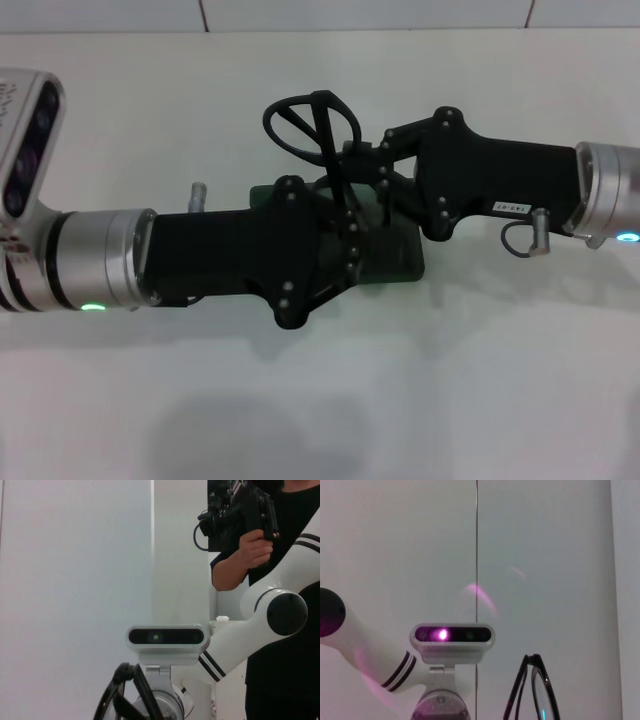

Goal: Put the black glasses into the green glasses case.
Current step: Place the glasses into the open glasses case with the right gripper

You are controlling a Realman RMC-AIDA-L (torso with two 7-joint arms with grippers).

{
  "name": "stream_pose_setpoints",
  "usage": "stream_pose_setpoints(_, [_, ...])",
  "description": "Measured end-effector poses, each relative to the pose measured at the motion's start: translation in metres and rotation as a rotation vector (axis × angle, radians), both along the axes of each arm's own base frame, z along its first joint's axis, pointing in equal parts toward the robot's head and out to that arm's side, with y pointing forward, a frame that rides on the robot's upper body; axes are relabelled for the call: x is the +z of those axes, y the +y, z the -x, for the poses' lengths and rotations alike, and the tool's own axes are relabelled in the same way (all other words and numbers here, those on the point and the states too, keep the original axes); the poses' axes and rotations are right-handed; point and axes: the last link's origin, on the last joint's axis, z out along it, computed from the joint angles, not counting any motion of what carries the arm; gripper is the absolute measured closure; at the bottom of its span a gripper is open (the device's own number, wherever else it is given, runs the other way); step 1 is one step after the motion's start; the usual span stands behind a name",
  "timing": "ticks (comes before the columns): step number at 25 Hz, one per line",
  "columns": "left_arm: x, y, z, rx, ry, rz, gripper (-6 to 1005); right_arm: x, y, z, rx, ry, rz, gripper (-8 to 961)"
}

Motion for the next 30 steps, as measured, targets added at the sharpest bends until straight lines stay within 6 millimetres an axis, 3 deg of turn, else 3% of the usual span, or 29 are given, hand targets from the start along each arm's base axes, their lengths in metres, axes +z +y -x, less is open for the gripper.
stream_pose_setpoints(30, [-0.0012,0.0031,-0.0018,0.003,0.003,-0.007,995,0.0022,-0.0073,0.0019,0.024,0.032,0.035,908])
